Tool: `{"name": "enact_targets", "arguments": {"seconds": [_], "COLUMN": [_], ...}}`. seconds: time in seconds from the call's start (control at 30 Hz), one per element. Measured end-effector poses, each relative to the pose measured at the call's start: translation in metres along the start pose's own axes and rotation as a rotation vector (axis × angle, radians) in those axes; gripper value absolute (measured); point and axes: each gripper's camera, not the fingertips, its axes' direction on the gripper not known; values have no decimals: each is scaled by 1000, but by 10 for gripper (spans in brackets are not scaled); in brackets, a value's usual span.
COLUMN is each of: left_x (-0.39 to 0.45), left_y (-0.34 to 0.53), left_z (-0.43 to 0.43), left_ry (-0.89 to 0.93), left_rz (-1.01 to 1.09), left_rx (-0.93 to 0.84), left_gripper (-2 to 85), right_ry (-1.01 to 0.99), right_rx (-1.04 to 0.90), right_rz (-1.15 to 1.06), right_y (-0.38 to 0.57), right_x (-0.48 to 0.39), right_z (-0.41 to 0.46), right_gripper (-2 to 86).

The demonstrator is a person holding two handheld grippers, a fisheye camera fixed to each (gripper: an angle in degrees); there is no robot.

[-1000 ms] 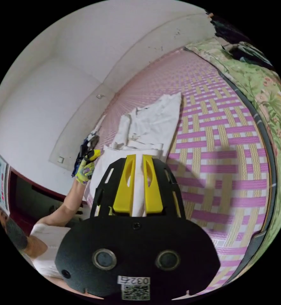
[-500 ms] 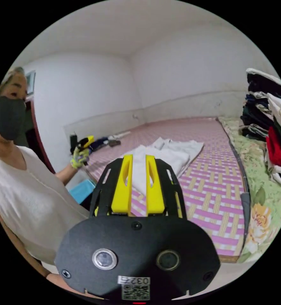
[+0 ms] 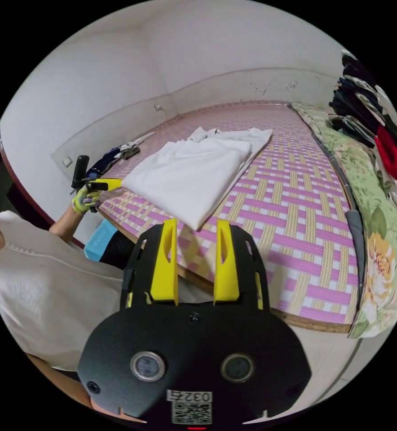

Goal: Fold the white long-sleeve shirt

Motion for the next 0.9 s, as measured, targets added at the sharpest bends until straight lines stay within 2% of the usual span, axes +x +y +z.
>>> {"name": "enact_targets", "arguments": {"seconds": [0.2, 0.37, 0.5, 0.6, 0.77, 0.9], "left_x": [-1, 18, 18, 29, 47, 47], "left_y": [3, 2, -3, -3, 5, 11], "left_z": [11, 3, 18, 24, 26, 14], "left_ry": [-22, -195, -172, -221, -375, -363], "left_rz": [-40, -12, 9, 66, 152, 151], "left_rx": [-31, -59, -100, -136, -166, -142], "left_gripper": [78, 88, 86, 79, 43, 16], "right_ry": [53, 44, 72, 113, 184, 203], "right_rx": [-56, -61, -74, -84, -65, -55], "right_rz": [-107, -124, -140, -160, -178, -181], "right_y": [3, 17, 18, 22, 33, 40], "right_x": [-18, -17, -20, -24, -28, -31], "right_z": [20, 22, 29, 31, 30, 22], "right_gripper": [114, 109, 96, 88, 51, 33]}}
